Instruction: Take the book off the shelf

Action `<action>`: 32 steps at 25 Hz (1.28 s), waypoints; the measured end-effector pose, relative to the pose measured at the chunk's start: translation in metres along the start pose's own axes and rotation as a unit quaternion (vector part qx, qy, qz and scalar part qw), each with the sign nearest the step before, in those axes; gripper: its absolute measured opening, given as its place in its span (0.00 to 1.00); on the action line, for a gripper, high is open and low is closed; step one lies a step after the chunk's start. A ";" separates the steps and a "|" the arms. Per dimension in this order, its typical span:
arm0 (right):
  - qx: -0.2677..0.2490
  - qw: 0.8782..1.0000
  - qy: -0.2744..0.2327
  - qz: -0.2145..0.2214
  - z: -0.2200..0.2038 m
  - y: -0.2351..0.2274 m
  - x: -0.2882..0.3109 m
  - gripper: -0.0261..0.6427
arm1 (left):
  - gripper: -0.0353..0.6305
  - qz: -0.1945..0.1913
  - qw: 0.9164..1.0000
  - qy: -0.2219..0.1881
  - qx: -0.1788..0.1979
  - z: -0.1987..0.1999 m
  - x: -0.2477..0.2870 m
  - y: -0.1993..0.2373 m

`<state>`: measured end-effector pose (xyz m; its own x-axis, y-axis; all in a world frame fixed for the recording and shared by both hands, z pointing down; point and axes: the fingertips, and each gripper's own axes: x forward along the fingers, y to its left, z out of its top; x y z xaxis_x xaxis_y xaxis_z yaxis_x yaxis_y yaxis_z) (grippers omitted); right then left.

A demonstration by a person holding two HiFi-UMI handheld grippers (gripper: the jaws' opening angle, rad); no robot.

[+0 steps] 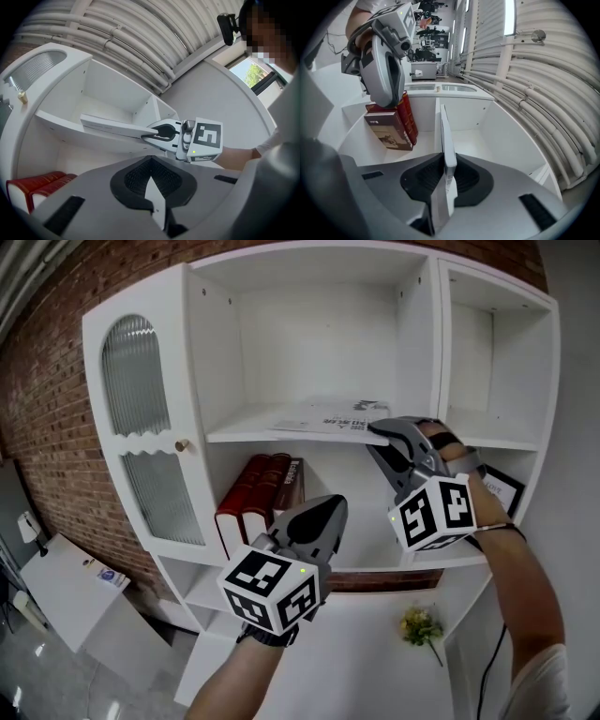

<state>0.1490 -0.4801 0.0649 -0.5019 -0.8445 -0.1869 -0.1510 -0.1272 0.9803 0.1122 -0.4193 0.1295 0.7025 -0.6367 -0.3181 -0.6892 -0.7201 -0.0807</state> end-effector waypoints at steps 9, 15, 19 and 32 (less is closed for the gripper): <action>-0.028 1.000 0.013 0.002 0.011 0.000 -0.011 0.12 | 0.07 0.001 1.000 -0.001 0.002 0.001 -0.010 -0.003; -0.043 0.999 0.019 0.004 0.007 0.003 0.000 0.13 | 0.07 0.000 1.000 0.000 0.002 0.001 -0.012 -0.007; -0.044 0.999 0.022 0.001 0.008 0.003 0.001 0.13 | 0.07 0.001 1.000 0.001 0.009 0.002 -0.012 -0.009; -0.005 1.000 0.007 -0.016 0.032 -0.008 -0.044 0.12 | 0.07 -0.001 1.000 0.005 0.014 -0.010 -0.021 -0.014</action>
<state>0.1452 -0.4248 0.0629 -0.4854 -0.8466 -0.2182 -0.1580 -0.1605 0.9743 0.1094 -0.3989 0.1470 0.7049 -0.6388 -0.3082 -0.6931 -0.7128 -0.1078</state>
